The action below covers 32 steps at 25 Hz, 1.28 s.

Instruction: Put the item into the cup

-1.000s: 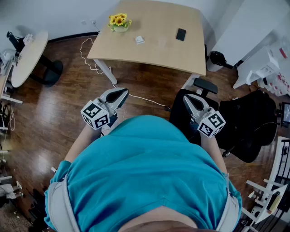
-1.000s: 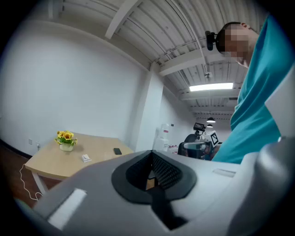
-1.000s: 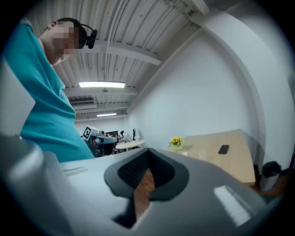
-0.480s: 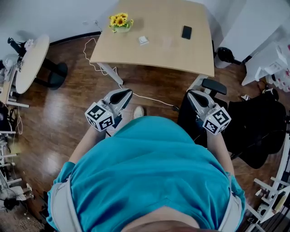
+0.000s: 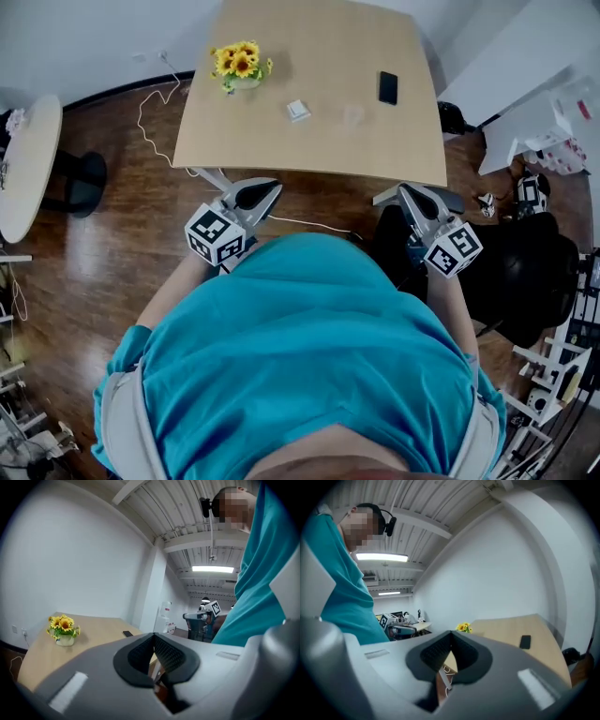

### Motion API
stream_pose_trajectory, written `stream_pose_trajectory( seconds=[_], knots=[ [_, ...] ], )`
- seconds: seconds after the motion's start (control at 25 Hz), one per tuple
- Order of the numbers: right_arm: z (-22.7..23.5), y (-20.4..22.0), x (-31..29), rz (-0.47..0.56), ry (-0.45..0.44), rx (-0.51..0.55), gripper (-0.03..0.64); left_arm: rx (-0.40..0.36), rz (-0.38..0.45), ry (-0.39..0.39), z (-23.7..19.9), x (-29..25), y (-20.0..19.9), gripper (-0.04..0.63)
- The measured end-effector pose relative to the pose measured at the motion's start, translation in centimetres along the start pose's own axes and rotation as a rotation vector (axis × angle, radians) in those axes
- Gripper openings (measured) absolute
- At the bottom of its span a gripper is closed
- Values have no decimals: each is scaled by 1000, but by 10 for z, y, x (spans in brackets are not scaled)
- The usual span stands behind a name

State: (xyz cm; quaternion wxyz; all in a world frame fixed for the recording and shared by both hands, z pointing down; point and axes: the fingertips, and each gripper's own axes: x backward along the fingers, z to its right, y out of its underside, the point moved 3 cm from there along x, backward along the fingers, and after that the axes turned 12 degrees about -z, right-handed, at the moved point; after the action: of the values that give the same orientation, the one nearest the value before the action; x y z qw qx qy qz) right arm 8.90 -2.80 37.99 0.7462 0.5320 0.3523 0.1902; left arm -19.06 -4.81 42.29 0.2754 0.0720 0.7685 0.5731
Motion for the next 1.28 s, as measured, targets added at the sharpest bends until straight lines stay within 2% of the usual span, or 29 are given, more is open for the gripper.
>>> stream_pose_trajectory(
  seconds=[0.16,0.32,0.52,0.6,0.8,0.92,1.08,1.28],
  knots=[
    [13,-10,-31,-14,17,-12,2,-57,-33,29,-38,-19,-4,5],
    [31,-9,-48,-50,19,-31,2,-69,-66,46,-59,-52,-3,5],
    [78,-9,-72,-53,-16,-36,2,-56,-155,-1,-89,-99,2,5],
    [106,-9,-80,-52,-58,-22,2,-51,-212,-48,-101,-123,4,6],
    [166,-13,-92,-56,-186,20,2,-24,-386,-209,-131,-179,14,57],
    [192,-15,-100,-65,-239,45,2,-46,-510,-267,-153,-209,28,80],
    [214,-8,-105,-79,-255,16,2,-67,-675,-320,-182,-242,55,114],
    [223,1,-112,-117,-210,-11,2,-164,-826,-344,-228,-280,81,138]
  ],
)
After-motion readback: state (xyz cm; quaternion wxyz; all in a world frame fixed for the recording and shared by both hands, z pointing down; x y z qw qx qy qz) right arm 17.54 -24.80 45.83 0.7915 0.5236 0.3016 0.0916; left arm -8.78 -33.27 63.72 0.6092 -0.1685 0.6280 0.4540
